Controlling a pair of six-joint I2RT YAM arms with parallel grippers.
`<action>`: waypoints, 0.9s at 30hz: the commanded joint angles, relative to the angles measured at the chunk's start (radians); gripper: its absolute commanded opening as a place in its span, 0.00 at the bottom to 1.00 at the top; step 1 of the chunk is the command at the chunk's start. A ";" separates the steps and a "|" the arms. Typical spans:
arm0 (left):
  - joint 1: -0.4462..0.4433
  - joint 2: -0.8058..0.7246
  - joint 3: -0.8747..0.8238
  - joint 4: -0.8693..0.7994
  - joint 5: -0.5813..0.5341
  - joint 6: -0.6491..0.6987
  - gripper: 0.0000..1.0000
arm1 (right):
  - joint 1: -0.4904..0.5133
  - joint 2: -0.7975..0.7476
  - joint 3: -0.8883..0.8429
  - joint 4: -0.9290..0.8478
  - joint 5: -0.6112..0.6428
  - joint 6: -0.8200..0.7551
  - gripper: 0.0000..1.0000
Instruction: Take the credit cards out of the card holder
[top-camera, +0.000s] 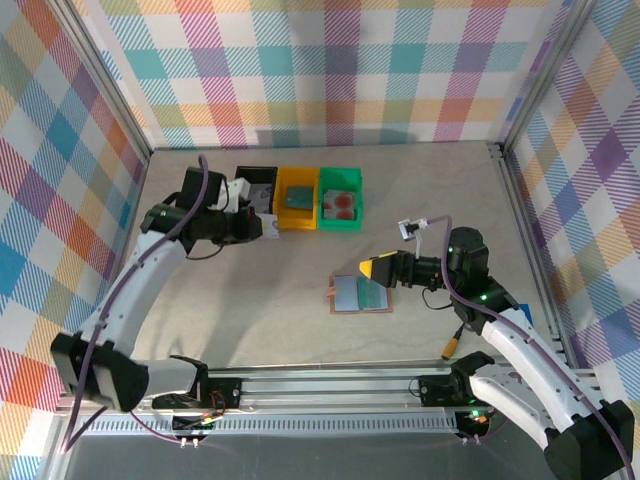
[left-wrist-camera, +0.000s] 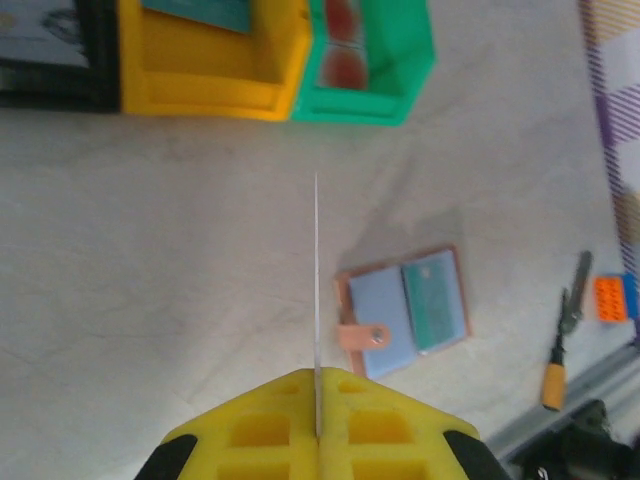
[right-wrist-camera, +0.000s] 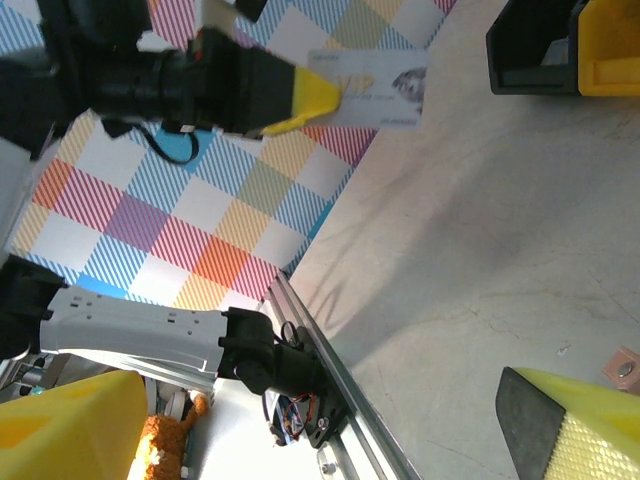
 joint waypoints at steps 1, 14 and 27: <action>0.058 0.089 0.098 -0.059 -0.114 0.040 0.00 | -0.004 -0.002 -0.013 0.008 -0.007 -0.005 0.91; 0.216 0.510 0.280 0.172 -0.047 -0.099 0.00 | -0.004 -0.006 -0.030 0.007 -0.017 0.001 0.93; 0.228 0.834 0.604 0.104 -0.018 -0.042 0.00 | -0.002 0.001 -0.035 0.008 -0.016 0.007 0.93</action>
